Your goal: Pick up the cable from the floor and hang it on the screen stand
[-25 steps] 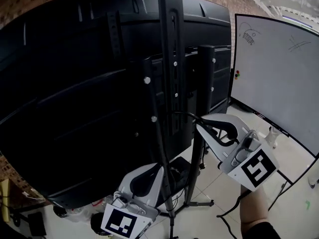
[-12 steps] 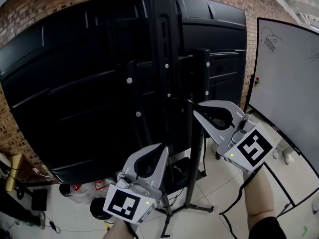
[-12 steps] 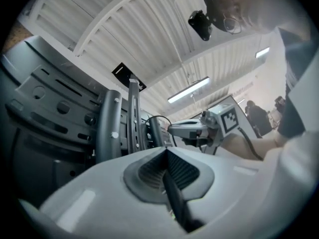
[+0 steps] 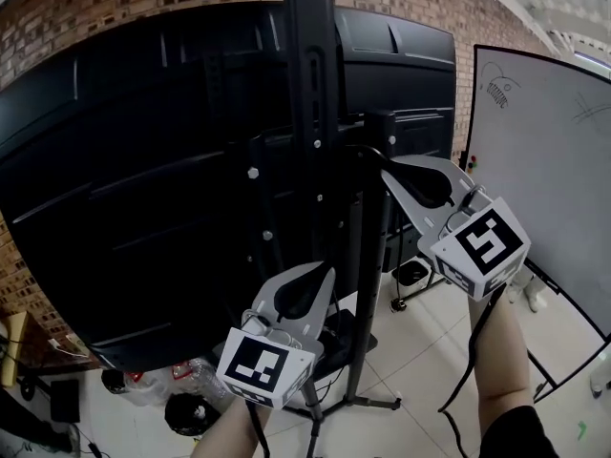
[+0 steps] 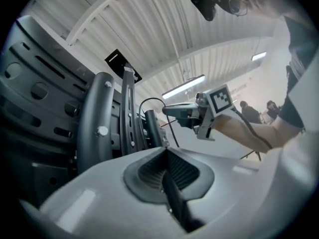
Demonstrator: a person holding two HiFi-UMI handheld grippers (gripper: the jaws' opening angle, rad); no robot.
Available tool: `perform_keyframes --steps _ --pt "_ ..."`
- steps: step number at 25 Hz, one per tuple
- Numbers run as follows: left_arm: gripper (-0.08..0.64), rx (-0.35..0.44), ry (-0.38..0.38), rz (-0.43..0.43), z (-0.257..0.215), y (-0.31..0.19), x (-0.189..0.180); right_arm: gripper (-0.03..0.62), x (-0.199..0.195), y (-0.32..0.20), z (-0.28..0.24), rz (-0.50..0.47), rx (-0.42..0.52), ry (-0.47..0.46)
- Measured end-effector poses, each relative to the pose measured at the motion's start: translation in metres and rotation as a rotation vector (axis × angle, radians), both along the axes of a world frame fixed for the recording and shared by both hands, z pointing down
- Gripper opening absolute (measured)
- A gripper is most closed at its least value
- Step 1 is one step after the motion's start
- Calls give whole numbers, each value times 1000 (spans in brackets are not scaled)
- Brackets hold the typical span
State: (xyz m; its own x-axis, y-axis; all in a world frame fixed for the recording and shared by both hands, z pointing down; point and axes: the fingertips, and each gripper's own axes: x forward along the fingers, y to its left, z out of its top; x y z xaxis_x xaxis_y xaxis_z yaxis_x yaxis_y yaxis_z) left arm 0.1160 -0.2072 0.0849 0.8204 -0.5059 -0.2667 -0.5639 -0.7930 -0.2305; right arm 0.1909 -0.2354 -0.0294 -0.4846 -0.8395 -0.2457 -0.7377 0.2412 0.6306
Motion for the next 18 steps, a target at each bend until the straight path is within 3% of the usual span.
perform_keyframes --steps 5,11,18 --pt "5 0 18 -34 -17 -12 13 15 17 -19 -32 -2 -1 -4" --pt "5 57 39 -118 -41 -25 35 15 56 -48 -66 -14 22 -33" --pt "5 95 64 -243 -54 -46 59 15 93 -99 -52 -52 -51 -19"
